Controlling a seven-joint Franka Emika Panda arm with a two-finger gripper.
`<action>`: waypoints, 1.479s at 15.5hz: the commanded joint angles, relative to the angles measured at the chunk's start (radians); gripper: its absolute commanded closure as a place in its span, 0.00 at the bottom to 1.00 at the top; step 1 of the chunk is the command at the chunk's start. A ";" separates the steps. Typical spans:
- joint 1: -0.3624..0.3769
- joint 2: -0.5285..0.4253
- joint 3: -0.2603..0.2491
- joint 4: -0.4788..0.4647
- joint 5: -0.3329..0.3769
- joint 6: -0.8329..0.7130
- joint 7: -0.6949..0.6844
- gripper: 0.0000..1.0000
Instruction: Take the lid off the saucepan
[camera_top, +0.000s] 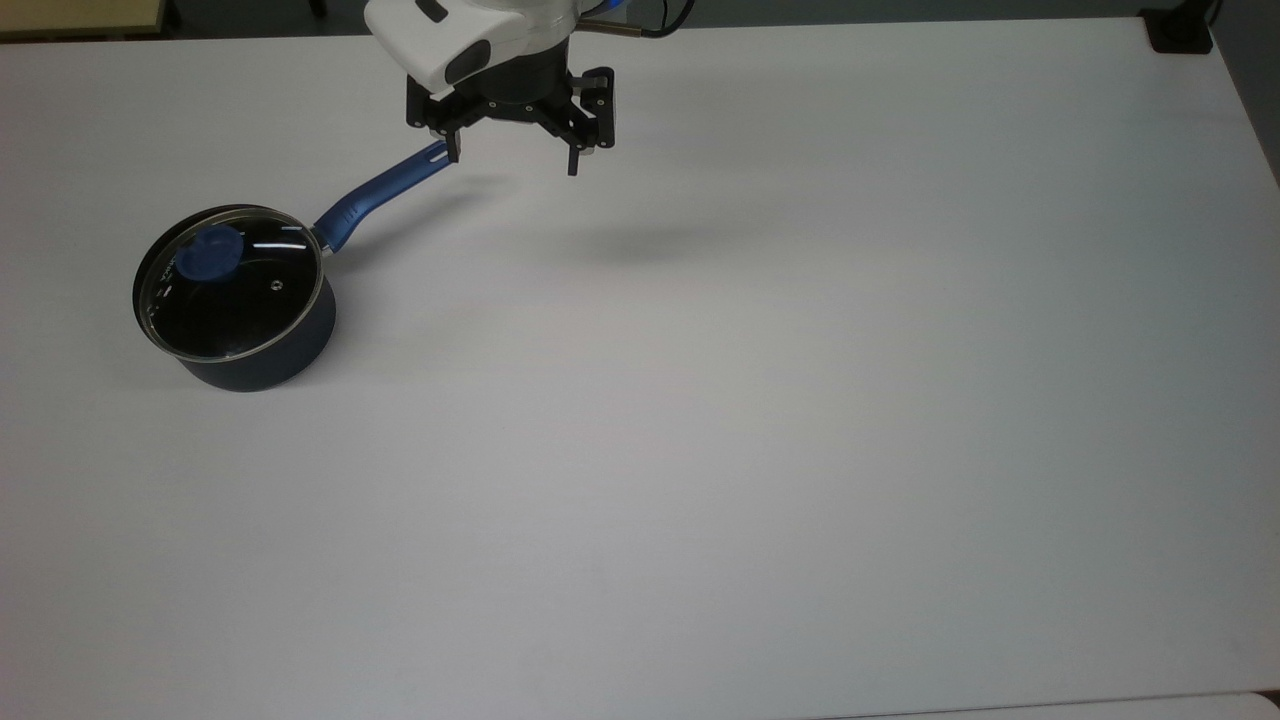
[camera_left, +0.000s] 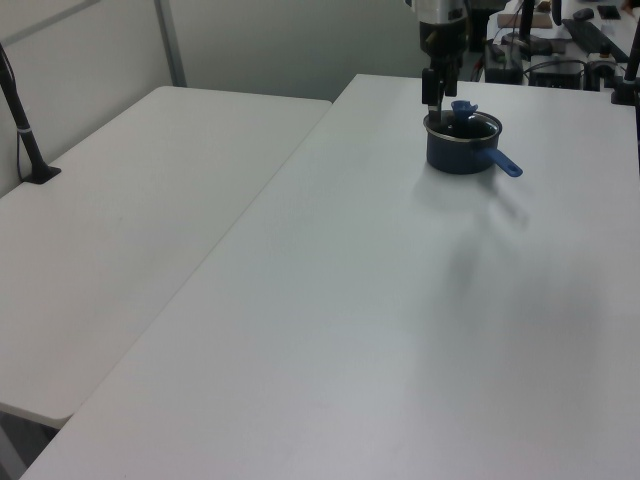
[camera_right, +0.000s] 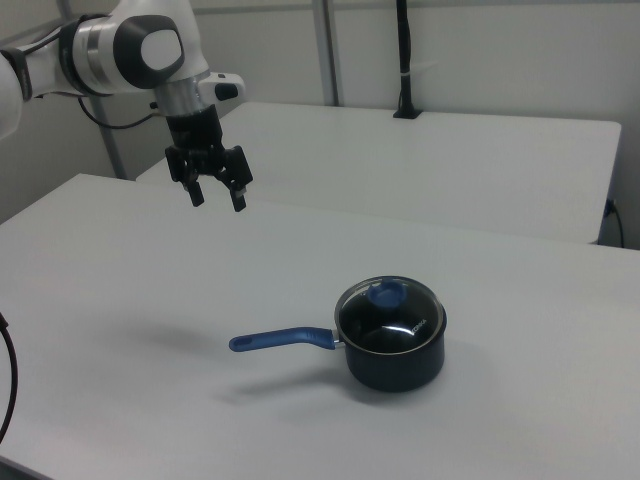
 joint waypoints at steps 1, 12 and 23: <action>0.007 -0.030 -0.011 -0.024 0.008 -0.017 0.000 0.00; -0.025 -0.024 -0.018 -0.004 -0.022 -0.005 0.062 0.00; -0.284 0.040 -0.020 0.022 -0.012 0.102 0.033 0.00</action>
